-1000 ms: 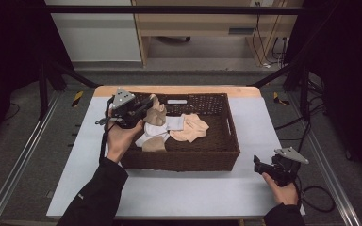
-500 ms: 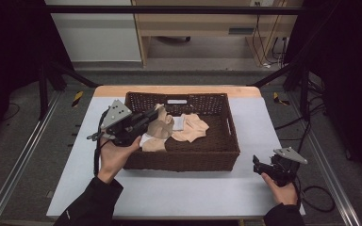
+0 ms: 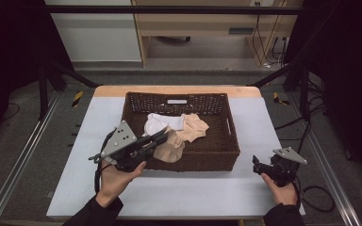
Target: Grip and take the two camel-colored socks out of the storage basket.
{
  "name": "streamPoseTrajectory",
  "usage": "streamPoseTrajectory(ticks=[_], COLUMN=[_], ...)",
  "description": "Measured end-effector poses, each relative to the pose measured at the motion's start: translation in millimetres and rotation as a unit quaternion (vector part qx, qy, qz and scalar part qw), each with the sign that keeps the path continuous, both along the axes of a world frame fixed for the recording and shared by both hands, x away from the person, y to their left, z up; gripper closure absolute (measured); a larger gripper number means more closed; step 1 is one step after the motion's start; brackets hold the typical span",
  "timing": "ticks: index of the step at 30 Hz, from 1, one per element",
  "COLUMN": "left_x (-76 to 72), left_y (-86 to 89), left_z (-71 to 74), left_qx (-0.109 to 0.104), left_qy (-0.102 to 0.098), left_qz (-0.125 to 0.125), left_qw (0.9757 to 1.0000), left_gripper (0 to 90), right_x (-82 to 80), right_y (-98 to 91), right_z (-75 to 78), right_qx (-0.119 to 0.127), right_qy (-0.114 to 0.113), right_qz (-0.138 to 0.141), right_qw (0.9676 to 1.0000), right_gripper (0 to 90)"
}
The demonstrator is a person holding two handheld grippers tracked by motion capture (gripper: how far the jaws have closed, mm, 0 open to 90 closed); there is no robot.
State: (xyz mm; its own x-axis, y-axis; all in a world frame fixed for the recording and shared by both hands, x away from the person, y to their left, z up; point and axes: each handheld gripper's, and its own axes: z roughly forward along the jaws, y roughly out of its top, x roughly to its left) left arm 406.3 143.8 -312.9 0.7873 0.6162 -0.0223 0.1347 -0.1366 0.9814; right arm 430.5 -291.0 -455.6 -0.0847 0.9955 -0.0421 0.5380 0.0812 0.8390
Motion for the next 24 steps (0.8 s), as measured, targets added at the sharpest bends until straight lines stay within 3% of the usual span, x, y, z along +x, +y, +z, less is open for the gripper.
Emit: streamPoseTrajectory(ticks=[8, 10, 15, 18, 19, 21, 22, 24], left_x=[-15.6, -21.6, -27.2, -29.5, -29.5, -30.4, -30.4, -30.9], left_y=[1.8, 2.5, 2.9, 2.8, 2.8, 3.2, 3.2, 3.6], left_z=[-13.1, -21.0, -36.0, -56.2, -56.2, -74.0, -74.0, -94.5], left_qx=[0.012, 0.026, 0.037, 0.057, 0.057, 0.071, 0.071, 0.086], left_qy=[0.013, 0.019, 0.036, 0.058, 0.058, 0.081, 0.081, 0.106], left_qz=[-0.012, -0.016, -0.023, -0.026, -0.026, -0.026, -0.026, -0.026], left_qw=[0.9998, 0.9994, 0.9984, 0.9963, 0.9963, 0.9938, 0.9938, 0.9903], left_gripper=[85.6, 85.6, 85.6, 85.5, 85.5, 85.5, 85.5, 85.5], right_x=[-0.3, -0.7, -0.8, -1.2, -1.2, -1.2, -1.2, -1.2], right_y=[0.7, 1.4, 1.8, 2.3, 2.3, 2.4, 2.4, 2.9], right_z=[-0.5, -0.5, -0.8, -1.0, -1.0, -1.5, -1.5, -2.2], right_qx=[-0.001, 0.000, -0.002, 0.001, 0.001, -0.004, -0.004, -0.003], right_qy=[0.001, 0.002, 0.003, 0.004, 0.004, 0.004, 0.004, 0.007], right_qz=[0.002, 0.003, 0.004, 0.004, 0.004, 0.005, 0.005, 0.004], right_qw=[1.0000, 1.0000, 1.0000, 1.0000, 1.0000, 1.0000, 1.0000, 1.0000], right_gripper=[4.6, 4.7, 4.7, 4.7, 4.7, 4.8, 4.8, 4.8])
